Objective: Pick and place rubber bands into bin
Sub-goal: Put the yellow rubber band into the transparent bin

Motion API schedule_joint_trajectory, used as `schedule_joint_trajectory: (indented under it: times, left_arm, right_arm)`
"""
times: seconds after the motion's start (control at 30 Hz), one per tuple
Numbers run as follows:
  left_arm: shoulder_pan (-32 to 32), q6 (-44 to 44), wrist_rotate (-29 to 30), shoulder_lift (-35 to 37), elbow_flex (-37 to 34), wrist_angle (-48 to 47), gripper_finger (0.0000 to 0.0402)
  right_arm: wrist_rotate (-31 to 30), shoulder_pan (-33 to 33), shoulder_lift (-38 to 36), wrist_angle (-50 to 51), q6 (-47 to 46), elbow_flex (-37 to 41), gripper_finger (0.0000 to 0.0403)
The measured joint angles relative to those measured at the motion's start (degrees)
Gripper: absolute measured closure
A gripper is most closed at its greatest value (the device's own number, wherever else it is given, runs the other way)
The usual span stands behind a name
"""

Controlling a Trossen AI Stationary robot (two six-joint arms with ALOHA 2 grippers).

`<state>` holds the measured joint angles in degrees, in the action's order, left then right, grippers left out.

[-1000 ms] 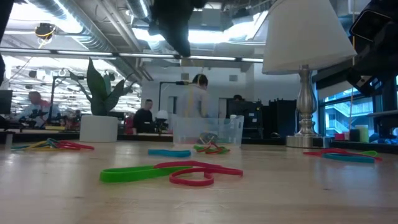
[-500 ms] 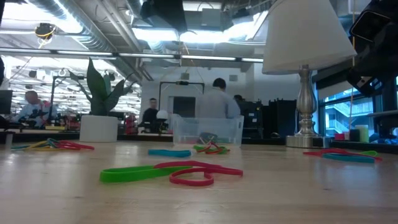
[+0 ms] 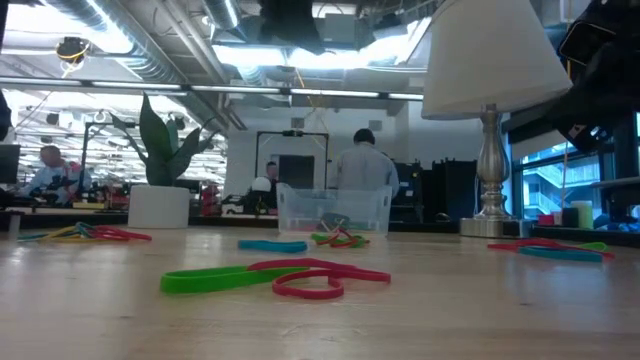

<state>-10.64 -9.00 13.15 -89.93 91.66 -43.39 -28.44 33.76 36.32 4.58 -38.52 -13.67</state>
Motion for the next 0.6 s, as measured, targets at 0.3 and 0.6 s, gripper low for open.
schedule_joint_trajectory:
  times: [0.3, 0.6]
  left_arm:
    - [-12.54, 9.9, -4.81, -0.98, 0.02, 2.81, 0.0398]
    - [-18.16, 15.33, -10.8, -10.78, 0.0, 3.16, 0.0398]
  right_arm:
    - [-8.72, 0.0, 0.0, -0.13, -0.31, 0.0, 0.0401]
    - [-15.2, 0.0, -0.02, -0.61, -0.42, 0.0, 0.0401]
